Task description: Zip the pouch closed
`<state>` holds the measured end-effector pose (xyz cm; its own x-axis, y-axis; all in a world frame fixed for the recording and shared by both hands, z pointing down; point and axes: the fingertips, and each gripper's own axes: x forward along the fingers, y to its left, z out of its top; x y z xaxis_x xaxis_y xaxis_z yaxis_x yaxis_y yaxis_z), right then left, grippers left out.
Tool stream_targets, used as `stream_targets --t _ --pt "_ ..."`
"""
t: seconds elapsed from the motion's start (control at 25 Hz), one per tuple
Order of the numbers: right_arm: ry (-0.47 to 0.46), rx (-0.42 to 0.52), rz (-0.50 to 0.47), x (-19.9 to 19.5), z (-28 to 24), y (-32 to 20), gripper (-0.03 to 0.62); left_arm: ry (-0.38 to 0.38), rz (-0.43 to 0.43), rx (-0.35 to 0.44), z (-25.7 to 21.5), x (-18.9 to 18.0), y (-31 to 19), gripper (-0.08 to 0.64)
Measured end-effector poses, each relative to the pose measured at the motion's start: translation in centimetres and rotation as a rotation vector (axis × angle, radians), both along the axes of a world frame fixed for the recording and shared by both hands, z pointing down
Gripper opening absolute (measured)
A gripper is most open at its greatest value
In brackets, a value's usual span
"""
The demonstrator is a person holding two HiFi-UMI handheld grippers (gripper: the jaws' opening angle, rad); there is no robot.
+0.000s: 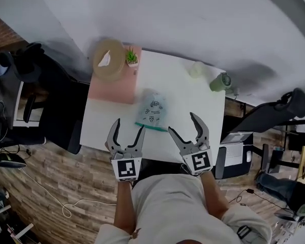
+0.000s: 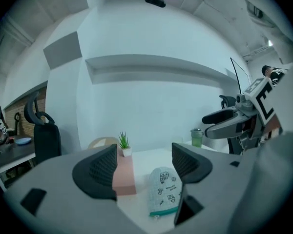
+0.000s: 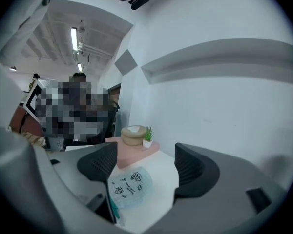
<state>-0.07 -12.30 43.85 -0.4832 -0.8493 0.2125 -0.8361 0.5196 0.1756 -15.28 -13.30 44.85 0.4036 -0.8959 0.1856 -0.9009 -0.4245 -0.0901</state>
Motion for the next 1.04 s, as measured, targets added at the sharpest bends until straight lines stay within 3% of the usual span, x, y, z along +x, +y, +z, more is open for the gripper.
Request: stream_targets --t 0.12,0.32,0.52,0.68,1.04 --pt "0.012 0.052 0.0 0.7 -1.6 0.3 0.358 0.061 -0.054 0.055 -2.3 0.6 0.7 0.364" --pt "-0.033 0.078 -0.003 2.2 -2.9 1.2 0.357 -0.026 -0.061 0.06 -2.9 1.7 2.4 0.373" --pt "-0.043 0.109 -0.025 3.3 -3.7 2.3 0.356 0.01 -0.113 0.087 -4.2 2.8 4.0 0.373" --pt "-0.046 0.123 -0.045 3.6 -4.4 3.6 0.354 -0.045 -0.115 0.105 -5.0 3.2 5.4 0.371" --pt "-0.055 0.137 -0.06 5.1 -5.1 6.0 0.351 -0.058 -0.128 0.131 -6.3 5.2 7.9 0.368"
